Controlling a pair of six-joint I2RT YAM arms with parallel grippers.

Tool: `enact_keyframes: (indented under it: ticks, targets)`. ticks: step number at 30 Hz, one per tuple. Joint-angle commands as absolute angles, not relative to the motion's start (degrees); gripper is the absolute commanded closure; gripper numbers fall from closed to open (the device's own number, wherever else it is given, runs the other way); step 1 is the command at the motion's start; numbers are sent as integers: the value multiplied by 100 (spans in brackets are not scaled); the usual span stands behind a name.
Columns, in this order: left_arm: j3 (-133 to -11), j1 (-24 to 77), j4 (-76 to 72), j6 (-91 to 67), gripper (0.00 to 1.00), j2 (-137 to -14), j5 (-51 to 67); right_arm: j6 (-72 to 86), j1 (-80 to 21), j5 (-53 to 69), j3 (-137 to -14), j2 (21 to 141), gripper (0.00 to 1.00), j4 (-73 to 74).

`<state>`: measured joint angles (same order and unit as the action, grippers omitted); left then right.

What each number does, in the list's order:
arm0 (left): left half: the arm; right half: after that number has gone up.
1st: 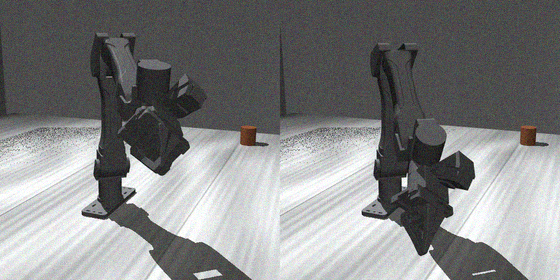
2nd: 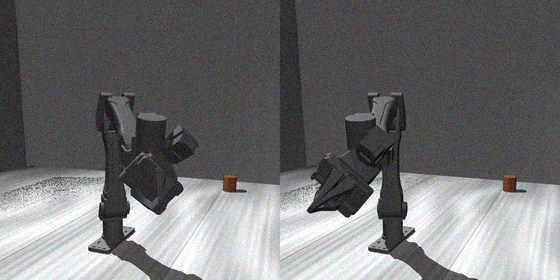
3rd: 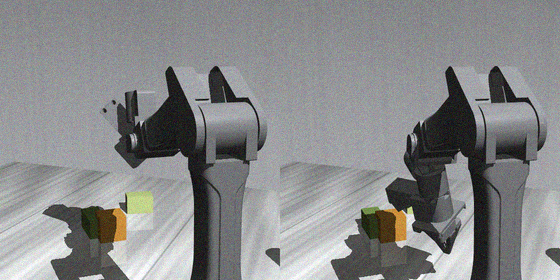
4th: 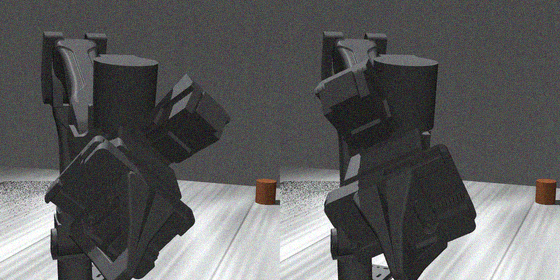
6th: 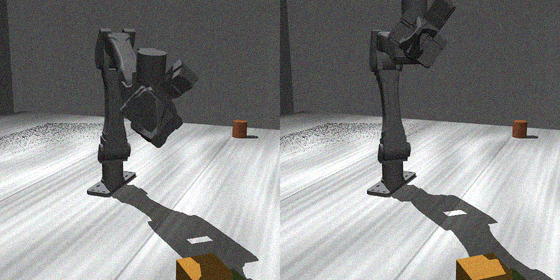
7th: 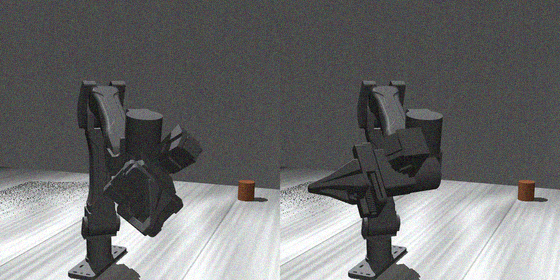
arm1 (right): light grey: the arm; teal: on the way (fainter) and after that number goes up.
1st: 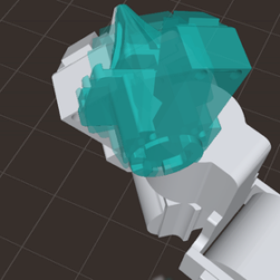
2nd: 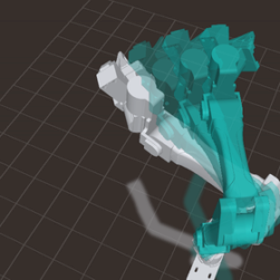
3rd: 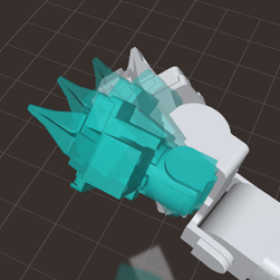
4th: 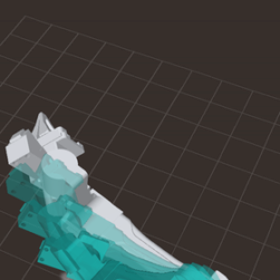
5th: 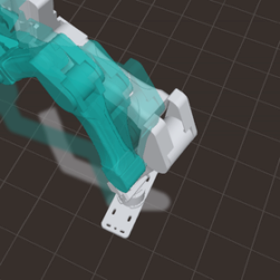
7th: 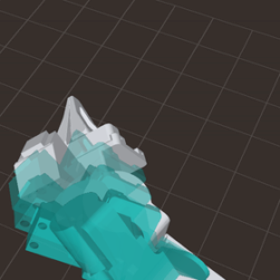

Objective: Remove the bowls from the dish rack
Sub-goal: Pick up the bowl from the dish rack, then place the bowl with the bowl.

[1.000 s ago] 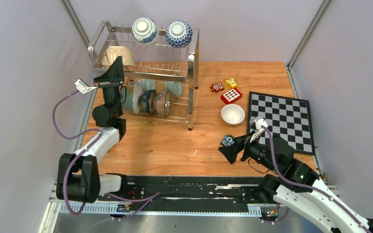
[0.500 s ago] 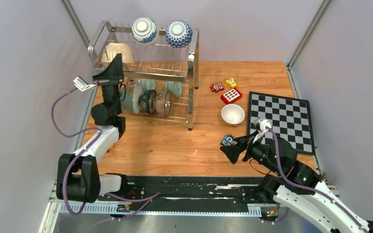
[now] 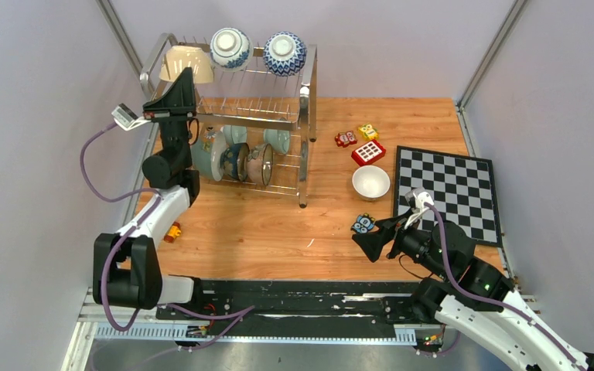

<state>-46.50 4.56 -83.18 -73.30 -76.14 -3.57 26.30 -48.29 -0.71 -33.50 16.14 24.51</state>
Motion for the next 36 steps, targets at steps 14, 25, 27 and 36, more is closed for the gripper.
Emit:
enact_keyframes:
  ticks: [14, 25, 27, 36]
  targets:
    - [-5736, 396, -7301, -7357, 100, -6611, 1427, 2361, -4882, -183, -3378, 1564, 7, 2267]
    - [-5575, 408, -5623, -6633, 100, -5347, 2327, 2378, -4887, -238, -3346, 1477, 7, 2239]
    - [-5500, 423, -5351, -6639, 100, -5251, 2404, 2403, -4887, -229, -3370, 1477, 7, 2241]
    - [-5812, 672, -4151, -5774, 100, -4963, 2854, 2374, -4887, -279, -3522, 1526, 7, 2364]
